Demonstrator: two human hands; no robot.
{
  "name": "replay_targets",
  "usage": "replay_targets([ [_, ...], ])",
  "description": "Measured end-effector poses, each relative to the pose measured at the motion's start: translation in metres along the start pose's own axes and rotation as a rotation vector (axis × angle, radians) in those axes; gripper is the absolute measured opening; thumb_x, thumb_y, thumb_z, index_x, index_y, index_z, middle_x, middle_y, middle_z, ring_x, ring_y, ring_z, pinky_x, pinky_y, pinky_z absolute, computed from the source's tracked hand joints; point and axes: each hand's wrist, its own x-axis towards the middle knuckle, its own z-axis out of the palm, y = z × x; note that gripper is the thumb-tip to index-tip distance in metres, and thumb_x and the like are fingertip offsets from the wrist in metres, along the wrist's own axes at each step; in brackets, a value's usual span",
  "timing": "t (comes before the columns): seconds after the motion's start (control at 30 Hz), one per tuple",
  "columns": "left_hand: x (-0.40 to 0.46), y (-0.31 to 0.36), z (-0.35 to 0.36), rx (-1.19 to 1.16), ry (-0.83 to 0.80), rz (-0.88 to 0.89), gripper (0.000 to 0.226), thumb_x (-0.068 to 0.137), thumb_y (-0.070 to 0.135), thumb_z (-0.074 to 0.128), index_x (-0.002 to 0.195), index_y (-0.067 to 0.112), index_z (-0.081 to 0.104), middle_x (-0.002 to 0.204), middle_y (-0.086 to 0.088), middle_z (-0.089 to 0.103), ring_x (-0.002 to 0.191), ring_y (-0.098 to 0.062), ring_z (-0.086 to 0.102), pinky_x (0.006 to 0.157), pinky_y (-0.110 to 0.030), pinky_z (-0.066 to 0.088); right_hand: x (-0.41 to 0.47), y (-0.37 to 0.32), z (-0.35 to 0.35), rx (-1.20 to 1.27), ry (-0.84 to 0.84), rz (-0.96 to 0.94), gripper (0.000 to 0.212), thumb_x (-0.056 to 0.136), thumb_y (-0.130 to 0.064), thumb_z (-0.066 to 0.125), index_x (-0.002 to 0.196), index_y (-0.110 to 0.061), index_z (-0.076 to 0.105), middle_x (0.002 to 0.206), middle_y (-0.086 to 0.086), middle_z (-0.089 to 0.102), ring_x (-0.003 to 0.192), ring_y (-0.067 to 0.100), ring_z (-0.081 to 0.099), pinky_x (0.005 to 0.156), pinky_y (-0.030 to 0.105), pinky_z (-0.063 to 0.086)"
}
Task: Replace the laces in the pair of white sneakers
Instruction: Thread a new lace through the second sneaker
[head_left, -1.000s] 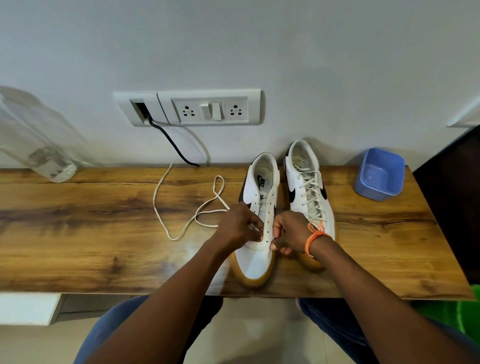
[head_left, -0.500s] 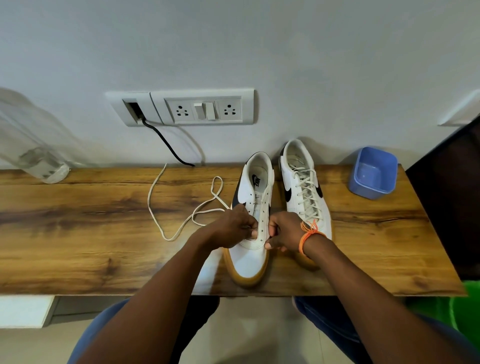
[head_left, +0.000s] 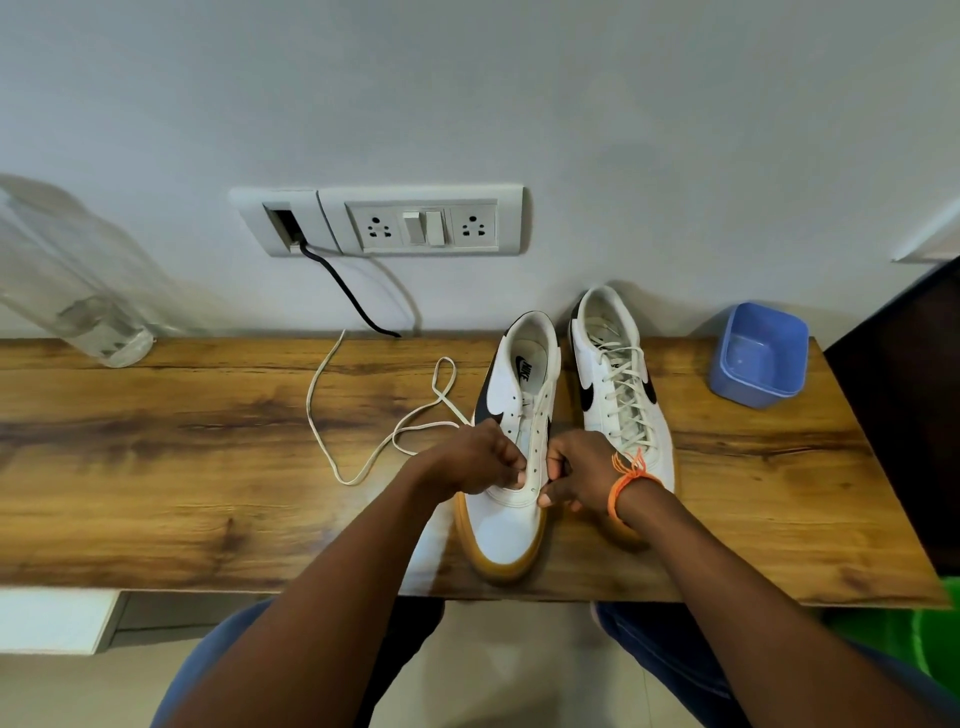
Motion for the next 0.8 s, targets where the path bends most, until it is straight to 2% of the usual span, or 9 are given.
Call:
replay_targets([
  [0.13, -0.002, 0.002, -0.001, -0.074, -0.024, -0.009, 0.028, 0.087, -0.002, 0.068, 0.078, 0.021, 0.055, 0.104, -0.004, 0.059, 0.113, -0.022, 0.056, 0.103, -0.036, 0.046, -0.001, -0.004, -0.004, 0.0, 0.005, 0.014, 0.028, 0.066, -0.007, 0.088, 0.074, -0.007, 0.061, 0.068, 0.008, 0.068, 0.061, 0.026, 0.071, 0.061, 0.038, 0.061],
  [0.23, -0.006, -0.006, 0.007, -0.071, 0.084, 0.078, 0.031, 0.085, 0.001, 0.071, 0.066, 0.024, 0.061, 0.086, 0.003, 0.062, 0.101, -0.018, 0.059, 0.1, -0.046, 0.048, -0.009, -0.006, -0.004, 0.028, 0.057, 0.035, 0.024, 0.064, -0.008, 0.089, 0.072, -0.007, 0.067, 0.065, 0.003, 0.068, 0.059, 0.022, 0.07, 0.058, 0.034, 0.061],
  [0.3, -0.006, -0.014, 0.023, -0.006, 0.262, 0.115, 0.023, 0.084, 0.01, 0.074, 0.068, 0.025, 0.069, 0.088, 0.007, 0.057, 0.103, -0.016, 0.054, 0.094, -0.046, 0.045, -0.017, -0.002, -0.001, 0.065, 0.134, 0.022, 0.011, 0.069, -0.006, 0.082, 0.071, -0.009, 0.071, 0.066, 0.002, 0.07, 0.062, 0.019, 0.07, 0.064, 0.036, 0.061],
  [0.37, -0.014, -0.024, 0.041, 0.126, 0.518, 0.138, 0.013, 0.084, 0.018, 0.075, 0.092, 0.028, 0.077, 0.102, 0.008, 0.049, 0.108, -0.014, 0.044, 0.088, -0.037, 0.036, -0.029, -0.001, 0.007, 0.087, 0.228, -0.005, 0.006, 0.075, -0.009, 0.075, 0.077, -0.014, 0.076, 0.077, 0.0, 0.074, 0.068, 0.011, 0.066, 0.069, 0.023, 0.057],
  [0.4, -0.022, -0.03, 0.049, 0.176, 0.647, 0.175, 0.024, 0.081, 0.018, 0.076, 0.102, 0.029, 0.076, 0.107, 0.005, 0.049, 0.107, -0.015, 0.043, 0.086, -0.036, 0.034, -0.037, -0.005, 0.015, 0.092, 0.271, -0.016, 0.007, 0.077, -0.012, 0.074, 0.083, -0.015, 0.077, 0.084, 0.0, 0.075, 0.072, 0.007, 0.064, 0.068, 0.014, 0.05],
  [0.47, -0.032, -0.043, 0.065, 0.232, 0.835, 0.247, 0.041, 0.073, 0.013, 0.082, 0.111, 0.024, 0.074, 0.11, -0.003, 0.055, 0.105, -0.025, 0.051, 0.082, -0.039, 0.042, -0.046, -0.009, 0.029, 0.104, 0.344, -0.017, 0.015, 0.08, -0.019, 0.076, 0.093, -0.013, 0.078, 0.091, 0.0, 0.075, 0.079, 0.009, 0.065, 0.071, 0.013, 0.045],
  [0.6, -0.058, -0.045, 0.094, 0.284, 0.765, 0.307, 0.045, 0.069, 0.001, 0.082, 0.11, 0.016, 0.073, 0.107, -0.006, 0.064, 0.094, -0.026, 0.062, 0.065, -0.035, 0.057, -0.057, -0.019, 0.048, 0.077, 0.509, 0.029, 0.012, 0.084, -0.026, 0.074, 0.086, -0.015, 0.078, 0.085, 0.001, 0.075, 0.079, 0.017, 0.067, 0.07, 0.024, 0.05],
  [0.7, -0.066, -0.042, 0.101, 0.356, 0.706, 0.297, 0.044, 0.069, 0.005, 0.082, 0.109, 0.02, 0.072, 0.105, -0.002, 0.065, 0.094, -0.022, 0.062, 0.057, -0.027, 0.054, -0.061, -0.028, 0.053, 0.021, 0.576, 0.06, 0.013, 0.086, -0.024, 0.072, 0.076, -0.016, 0.076, 0.08, 0.001, 0.073, 0.073, 0.018, 0.065, 0.065, 0.028, 0.053],
  [0.8, -0.07, -0.039, 0.096, 0.495, 0.647, 0.275, 0.05, 0.059, 0.012, 0.089, 0.105, 0.022, 0.073, 0.101, -0.001, 0.066, 0.088, -0.019, 0.063, 0.05, -0.023, 0.049, -0.065, -0.035, 0.054, 0.035, 0.564, 0.063, 0.013, 0.086, -0.021, 0.069, 0.075, -0.014, 0.07, 0.078, -0.001, 0.068, 0.07, 0.014, 0.06, 0.058, 0.023, 0.044],
])
